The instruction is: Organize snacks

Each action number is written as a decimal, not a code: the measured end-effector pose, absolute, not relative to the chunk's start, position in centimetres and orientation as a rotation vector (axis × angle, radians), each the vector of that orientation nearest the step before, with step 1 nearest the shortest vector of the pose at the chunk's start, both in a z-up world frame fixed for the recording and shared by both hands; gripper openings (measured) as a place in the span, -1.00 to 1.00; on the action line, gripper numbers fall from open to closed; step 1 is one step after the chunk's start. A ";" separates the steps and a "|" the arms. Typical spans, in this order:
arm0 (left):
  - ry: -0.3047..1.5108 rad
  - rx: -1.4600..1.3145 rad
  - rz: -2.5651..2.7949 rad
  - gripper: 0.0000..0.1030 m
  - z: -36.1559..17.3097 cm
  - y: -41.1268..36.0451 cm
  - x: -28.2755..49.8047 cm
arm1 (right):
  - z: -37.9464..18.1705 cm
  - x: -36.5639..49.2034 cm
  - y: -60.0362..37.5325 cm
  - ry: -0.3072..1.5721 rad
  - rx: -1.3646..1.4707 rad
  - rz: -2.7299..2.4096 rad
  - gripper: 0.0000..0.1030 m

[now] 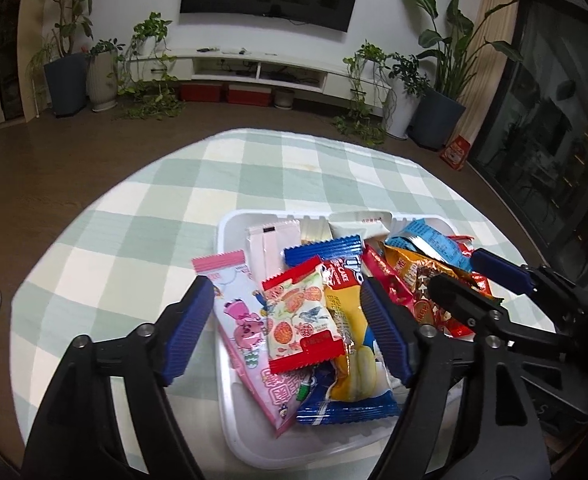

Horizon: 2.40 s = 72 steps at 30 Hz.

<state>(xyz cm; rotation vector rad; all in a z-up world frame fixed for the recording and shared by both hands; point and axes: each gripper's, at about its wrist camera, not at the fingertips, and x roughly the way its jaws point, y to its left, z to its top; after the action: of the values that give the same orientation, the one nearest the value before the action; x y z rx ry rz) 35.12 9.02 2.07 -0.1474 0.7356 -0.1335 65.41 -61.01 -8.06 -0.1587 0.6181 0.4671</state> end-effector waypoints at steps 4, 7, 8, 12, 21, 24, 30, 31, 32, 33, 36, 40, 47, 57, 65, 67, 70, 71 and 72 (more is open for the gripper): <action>0.704 -0.136 -0.102 0.89 3.1 9.3 34.2 | -7.4 65.2 -61.8 0.587 -0.133 0.465 0.42; 0.665 -0.121 -0.096 0.99 4.0 9.2 33.1 | -6.6 64.9 -62.8 0.555 -0.105 0.447 0.59; 0.648 -0.097 -0.083 0.99 4.4 8.9 32.6 | -6.3 64.9 -63.2 0.542 -0.095 0.443 0.62; 0.582 -0.022 -0.095 0.99 6.1 7.1 29.9 | -5.2 63.8 -64.5 0.483 -0.075 0.424 0.76; 0.510 0.004 0.229 0.99 7.9 4.2 19.1 | -3.9 57.6 -68.1 0.372 -0.053 0.388 0.95; 0.567 -0.054 0.259 0.99 5.9 4.8 15.9 | -4.4 54.8 -70.2 0.373 -0.002 0.369 0.96; 0.611 -0.139 0.186 0.99 4.3 5.7 11.7 | -6.5 50.2 -72.7 0.452 0.065 0.357 0.97; 0.607 -0.130 0.189 0.99 4.2 5.6 11.2 | -6.8 49.3 -72.8 0.453 0.058 0.353 0.97; 0.611 -0.124 0.189 0.99 4.1 5.5 10.6 | -7.0 48.7 -72.9 0.455 0.052 0.350 0.97; 0.616 -0.126 0.187 0.99 3.8 5.4 10.1 | -7.4 47.8 -72.9 0.462 0.040 0.347 0.97; 0.631 -0.134 0.188 0.99 3.3 5.5 9.1 | -8.6 46.1 -72.5 0.492 -0.002 0.336 0.97; 0.629 -0.107 0.193 0.99 3.0 5.4 8.7 | -9.5 44.7 -72.1 0.493 -0.051 0.322 0.97; 0.654 -0.103 0.164 0.99 2.5 4.9 9.1 | -11.3 44.0 -71.9 0.551 -0.082 0.303 0.97; 0.695 -0.100 0.149 0.99 1.7 4.6 10.0 | -12.3 44.5 -71.8 0.612 -0.060 0.315 0.97; 0.708 -0.078 0.142 0.99 1.2 4.2 10.4 | -12.6 44.9 -71.8 0.639 -0.039 0.318 0.97; 0.708 -0.077 0.139 0.99 1.2 4.1 10.3 | -12.7 44.9 -71.8 0.642 -0.040 0.317 0.97; 0.705 -0.074 0.129 0.99 1.2 4.0 10.3 | -12.7 44.8 -71.8 0.643 -0.040 0.317 0.97; 0.706 -0.074 0.127 0.99 1.1 3.9 10.3 | -12.7 44.8 -71.8 0.644 -0.039 0.317 0.97; 0.706 -0.072 0.125 0.99 1.1 3.9 10.3 | -12.7 44.8 -71.8 0.645 -0.039 0.317 0.97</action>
<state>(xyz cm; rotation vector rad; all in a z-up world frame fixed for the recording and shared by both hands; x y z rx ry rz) 10.30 3.88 1.12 -0.0723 0.7063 0.1249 44.85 -71.79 -12.73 -0.0394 0.6445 0.3175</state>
